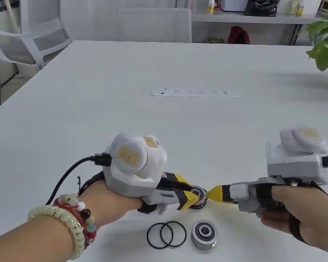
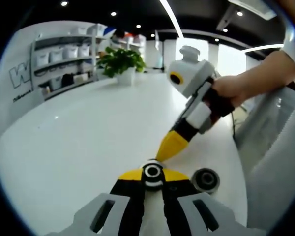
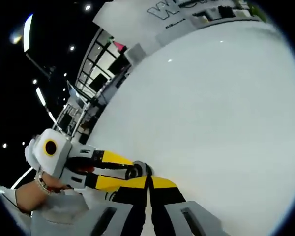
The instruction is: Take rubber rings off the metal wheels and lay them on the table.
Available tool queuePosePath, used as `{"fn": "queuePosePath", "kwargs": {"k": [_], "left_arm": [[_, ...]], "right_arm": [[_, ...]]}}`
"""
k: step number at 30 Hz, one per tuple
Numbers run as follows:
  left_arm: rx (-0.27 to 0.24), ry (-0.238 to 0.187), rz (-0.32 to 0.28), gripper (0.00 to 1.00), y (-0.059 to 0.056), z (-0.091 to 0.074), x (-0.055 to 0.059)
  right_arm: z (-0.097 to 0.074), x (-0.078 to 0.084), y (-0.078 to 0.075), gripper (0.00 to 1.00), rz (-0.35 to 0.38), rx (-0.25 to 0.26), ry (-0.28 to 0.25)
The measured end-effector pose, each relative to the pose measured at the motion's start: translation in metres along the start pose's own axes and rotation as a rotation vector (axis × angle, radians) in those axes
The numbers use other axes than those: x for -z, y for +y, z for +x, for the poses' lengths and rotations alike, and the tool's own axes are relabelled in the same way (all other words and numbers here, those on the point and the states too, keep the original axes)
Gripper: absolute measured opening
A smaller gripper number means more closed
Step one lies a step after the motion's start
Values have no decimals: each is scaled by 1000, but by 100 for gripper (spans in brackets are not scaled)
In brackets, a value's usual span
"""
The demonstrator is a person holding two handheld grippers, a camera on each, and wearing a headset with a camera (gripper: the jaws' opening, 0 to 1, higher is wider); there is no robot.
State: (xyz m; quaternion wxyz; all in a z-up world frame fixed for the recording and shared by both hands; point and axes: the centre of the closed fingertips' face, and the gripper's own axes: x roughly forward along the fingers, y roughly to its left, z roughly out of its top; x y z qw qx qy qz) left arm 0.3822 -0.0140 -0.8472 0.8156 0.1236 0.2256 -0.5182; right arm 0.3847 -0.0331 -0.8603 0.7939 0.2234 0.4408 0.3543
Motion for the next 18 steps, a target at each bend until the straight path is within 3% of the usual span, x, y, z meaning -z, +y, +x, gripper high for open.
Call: {"fn": "queuePosePath", "kwargs": {"k": [3,4,6,10,15,18], "left_arm": [[-1,0,0,14,0,0,0],[-2,-1,-1,14,0,0,0],[-3,-4,0,14,0,0,0],[-4,-6,-1,14,0,0,0],[-7,-10,-2,14,0,0,0],[-11,-15,-5,14,0,0,0]], "right_arm": [[-1,0,6,0,109,-18,-21],[-1,-1,13,0,139,-62,-28],[-1,1,9,0,213,-50,-30],[-1,2,11,0,221,-61,-43],[-1,1,11,0,310,-93,-59],[-1,0,13,0,305,-93,-64]]}}
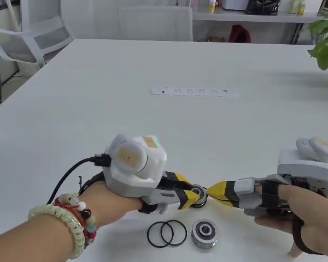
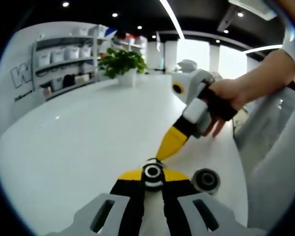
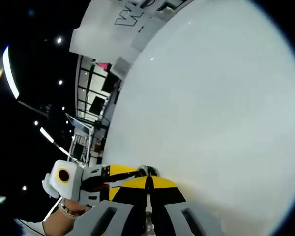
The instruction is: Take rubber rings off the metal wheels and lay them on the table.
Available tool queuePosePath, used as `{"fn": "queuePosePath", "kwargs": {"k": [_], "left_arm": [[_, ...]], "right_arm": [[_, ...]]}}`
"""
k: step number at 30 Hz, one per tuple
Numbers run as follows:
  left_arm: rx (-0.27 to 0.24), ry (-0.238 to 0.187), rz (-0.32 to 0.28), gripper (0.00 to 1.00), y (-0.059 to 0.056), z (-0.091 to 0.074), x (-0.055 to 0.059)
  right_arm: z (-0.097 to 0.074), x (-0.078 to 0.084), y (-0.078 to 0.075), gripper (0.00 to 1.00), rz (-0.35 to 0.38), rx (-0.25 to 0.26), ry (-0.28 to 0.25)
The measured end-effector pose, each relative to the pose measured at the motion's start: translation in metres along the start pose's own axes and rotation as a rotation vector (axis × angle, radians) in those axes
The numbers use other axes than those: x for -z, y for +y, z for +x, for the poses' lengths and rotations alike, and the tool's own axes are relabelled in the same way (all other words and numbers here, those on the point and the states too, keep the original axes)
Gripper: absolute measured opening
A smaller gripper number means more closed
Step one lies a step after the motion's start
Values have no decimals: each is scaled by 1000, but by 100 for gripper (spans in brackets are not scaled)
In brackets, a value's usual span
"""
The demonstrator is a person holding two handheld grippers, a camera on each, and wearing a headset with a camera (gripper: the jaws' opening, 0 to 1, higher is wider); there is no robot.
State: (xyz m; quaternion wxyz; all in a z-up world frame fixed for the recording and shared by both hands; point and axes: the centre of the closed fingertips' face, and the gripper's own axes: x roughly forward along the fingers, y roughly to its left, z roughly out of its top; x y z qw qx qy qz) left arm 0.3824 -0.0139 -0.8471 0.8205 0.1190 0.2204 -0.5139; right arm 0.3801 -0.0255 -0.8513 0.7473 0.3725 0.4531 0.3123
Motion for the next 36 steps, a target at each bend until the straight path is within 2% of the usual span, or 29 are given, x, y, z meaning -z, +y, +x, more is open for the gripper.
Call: {"fn": "queuePosePath", "kwargs": {"k": [13,27,36], "left_arm": [[-19,6,6,13,2,-1,0],[-27,20,47,13,1,0,0],[-29,19,46,14,1,0,1]], "right_arm": [[0,-3,5,0,-16,-22,-18],[0,-1,8,0,-37,-30,-8],[1,-1,10,0,-40,-36,-5]]}}
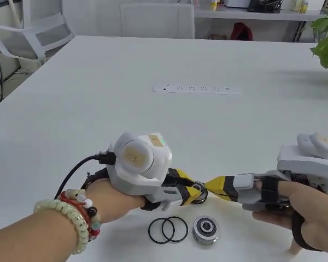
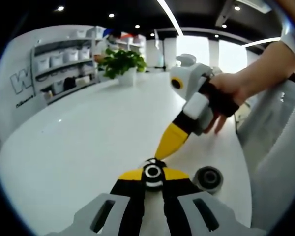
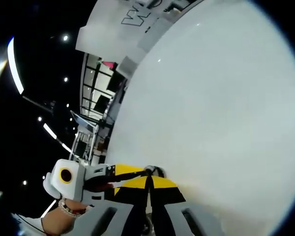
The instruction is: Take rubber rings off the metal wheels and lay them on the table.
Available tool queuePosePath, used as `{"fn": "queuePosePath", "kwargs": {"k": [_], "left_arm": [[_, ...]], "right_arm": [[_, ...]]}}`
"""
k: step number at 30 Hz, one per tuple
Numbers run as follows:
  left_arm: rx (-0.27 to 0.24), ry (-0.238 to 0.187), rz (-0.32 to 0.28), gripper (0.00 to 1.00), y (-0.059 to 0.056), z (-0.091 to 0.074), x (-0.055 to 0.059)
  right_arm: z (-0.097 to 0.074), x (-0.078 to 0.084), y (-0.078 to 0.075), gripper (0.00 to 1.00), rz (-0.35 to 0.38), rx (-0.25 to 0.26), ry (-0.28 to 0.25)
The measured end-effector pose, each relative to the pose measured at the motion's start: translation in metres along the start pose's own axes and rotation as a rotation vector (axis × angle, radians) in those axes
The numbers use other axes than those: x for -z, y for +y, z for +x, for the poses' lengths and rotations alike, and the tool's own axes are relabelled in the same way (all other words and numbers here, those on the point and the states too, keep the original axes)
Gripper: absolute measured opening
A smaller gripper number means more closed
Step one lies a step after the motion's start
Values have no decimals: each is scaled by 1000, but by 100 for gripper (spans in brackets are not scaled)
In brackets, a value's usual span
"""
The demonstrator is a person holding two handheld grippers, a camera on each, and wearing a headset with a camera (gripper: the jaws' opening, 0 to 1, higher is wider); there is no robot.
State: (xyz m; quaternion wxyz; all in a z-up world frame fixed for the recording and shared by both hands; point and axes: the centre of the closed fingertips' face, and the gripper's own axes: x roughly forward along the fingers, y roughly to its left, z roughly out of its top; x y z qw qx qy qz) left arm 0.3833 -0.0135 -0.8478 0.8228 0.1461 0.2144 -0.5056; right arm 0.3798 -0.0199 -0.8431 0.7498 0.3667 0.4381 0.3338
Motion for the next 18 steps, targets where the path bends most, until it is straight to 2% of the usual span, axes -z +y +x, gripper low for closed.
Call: {"fn": "queuePosePath", "kwargs": {"k": [18], "left_arm": [[-3,-1,9,14,0,0,0]], "right_arm": [[2,3,6,0,-23,-28,9]]}}
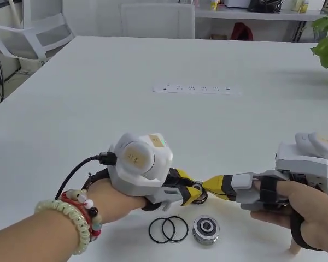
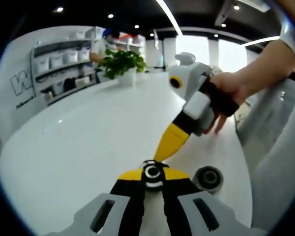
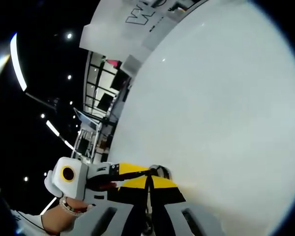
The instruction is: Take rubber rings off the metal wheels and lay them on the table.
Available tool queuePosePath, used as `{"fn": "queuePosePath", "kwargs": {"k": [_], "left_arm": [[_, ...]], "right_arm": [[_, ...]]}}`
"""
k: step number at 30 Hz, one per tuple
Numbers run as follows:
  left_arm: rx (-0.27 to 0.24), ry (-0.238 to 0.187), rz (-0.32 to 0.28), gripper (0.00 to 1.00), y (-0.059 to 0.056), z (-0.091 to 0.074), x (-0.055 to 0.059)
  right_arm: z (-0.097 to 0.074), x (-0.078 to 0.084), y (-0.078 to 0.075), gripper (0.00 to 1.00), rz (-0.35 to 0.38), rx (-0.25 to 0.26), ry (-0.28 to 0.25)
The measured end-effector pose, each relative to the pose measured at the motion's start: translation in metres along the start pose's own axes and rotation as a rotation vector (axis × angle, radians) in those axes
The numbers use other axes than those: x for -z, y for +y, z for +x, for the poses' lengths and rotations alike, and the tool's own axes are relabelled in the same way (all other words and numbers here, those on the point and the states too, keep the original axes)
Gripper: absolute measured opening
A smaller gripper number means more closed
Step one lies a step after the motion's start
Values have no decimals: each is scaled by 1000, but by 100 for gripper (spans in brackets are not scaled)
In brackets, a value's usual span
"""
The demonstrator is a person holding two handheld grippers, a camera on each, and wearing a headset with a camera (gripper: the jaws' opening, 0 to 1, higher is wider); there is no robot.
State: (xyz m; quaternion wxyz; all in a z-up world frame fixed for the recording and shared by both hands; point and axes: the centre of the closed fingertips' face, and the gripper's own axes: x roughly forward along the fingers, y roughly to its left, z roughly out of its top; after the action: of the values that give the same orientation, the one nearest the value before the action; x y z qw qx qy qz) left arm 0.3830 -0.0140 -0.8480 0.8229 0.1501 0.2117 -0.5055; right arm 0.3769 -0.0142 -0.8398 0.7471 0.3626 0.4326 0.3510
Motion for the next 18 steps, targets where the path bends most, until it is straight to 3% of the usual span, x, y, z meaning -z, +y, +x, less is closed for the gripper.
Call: {"fn": "queuePosePath", "kwargs": {"k": [18], "left_arm": [[6,-11,-5,14,-1,-1,0]], "right_arm": [[2,3,6,0,-14,-31,12]]}}
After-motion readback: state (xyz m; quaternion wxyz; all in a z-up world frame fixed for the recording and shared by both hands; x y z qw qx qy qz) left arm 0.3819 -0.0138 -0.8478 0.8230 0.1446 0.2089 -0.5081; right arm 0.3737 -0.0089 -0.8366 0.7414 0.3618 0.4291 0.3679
